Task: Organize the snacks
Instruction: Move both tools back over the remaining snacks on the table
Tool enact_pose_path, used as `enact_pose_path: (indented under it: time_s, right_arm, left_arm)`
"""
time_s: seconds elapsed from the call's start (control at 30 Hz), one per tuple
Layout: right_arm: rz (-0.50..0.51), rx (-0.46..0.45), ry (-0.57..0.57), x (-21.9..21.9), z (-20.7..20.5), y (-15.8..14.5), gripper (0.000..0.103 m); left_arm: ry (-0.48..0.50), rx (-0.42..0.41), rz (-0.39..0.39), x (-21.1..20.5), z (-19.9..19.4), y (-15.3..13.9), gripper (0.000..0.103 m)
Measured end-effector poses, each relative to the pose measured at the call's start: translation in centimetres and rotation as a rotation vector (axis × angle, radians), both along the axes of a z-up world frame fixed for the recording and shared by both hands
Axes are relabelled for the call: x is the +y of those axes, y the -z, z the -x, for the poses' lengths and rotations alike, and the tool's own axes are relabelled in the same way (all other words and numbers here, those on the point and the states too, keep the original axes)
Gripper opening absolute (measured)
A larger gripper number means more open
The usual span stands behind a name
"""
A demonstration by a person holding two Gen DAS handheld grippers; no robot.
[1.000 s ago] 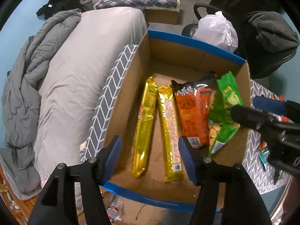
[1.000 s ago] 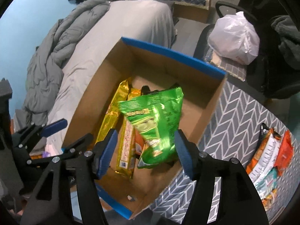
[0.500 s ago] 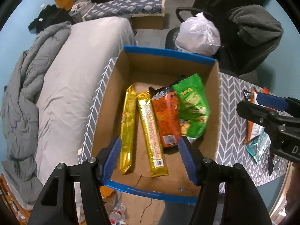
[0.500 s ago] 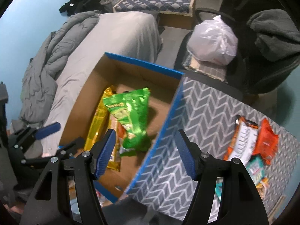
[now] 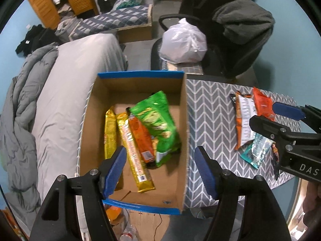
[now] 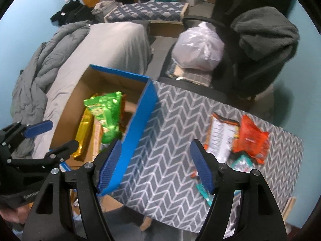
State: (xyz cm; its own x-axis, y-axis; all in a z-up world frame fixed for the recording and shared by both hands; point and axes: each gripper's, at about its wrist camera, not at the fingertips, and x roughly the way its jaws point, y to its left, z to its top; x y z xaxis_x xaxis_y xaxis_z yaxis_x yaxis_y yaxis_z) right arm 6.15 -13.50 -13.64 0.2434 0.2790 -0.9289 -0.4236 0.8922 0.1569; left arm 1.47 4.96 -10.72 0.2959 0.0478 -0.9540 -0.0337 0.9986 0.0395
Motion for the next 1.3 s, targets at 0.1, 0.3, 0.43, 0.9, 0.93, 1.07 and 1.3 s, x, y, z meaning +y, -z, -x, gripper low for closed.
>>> enact_pose_path:
  time_s: [0.1, 0.3, 0.43, 0.9, 0.93, 1.07, 1.3]
  right_arm:
    - [0.000, 0.010, 0.029, -1.7, 0.2, 0.0, 0.072]
    - [0.007, 0.020, 0.095, -5.6, 0.7, 0.0, 0.072]
    - [0.017, 0.022, 0.129, -7.9, 1.1, 0.0, 0.074]
    - [0.036, 0.066, 0.213, -15.7, 1.8, 1.0, 0.074]
    - [0.038, 0.072, 0.218, -16.3, 1.8, 1.3, 0.074]
    - [0.033, 0.086, 0.235, -18.4, 1.9, 2.0, 0.074]
    - [0.027, 0.135, 0.267, -22.6, 1.9, 4.5, 0.074]
  left_arm:
    - [0.016, 0.000, 0.015, -1.2, -0.1, -0.2, 0.071]
    - [0.055, 0.009, 0.030, -4.1, -0.5, -0.4, 0.073]
    - [0.078, 0.009, 0.028, -6.1, -0.7, -0.3, 0.080]
    - [0.190, 0.033, 0.034, -12.7, -1.7, 0.4, 0.080]
    - [0.194, 0.037, 0.033, -13.0, -1.8, 0.6, 0.080]
    - [0.212, 0.057, 0.037, -14.5, -2.1, 1.1, 0.080]
    - [0.228, 0.100, 0.031, -16.7, -2.6, 3.0, 0.080]
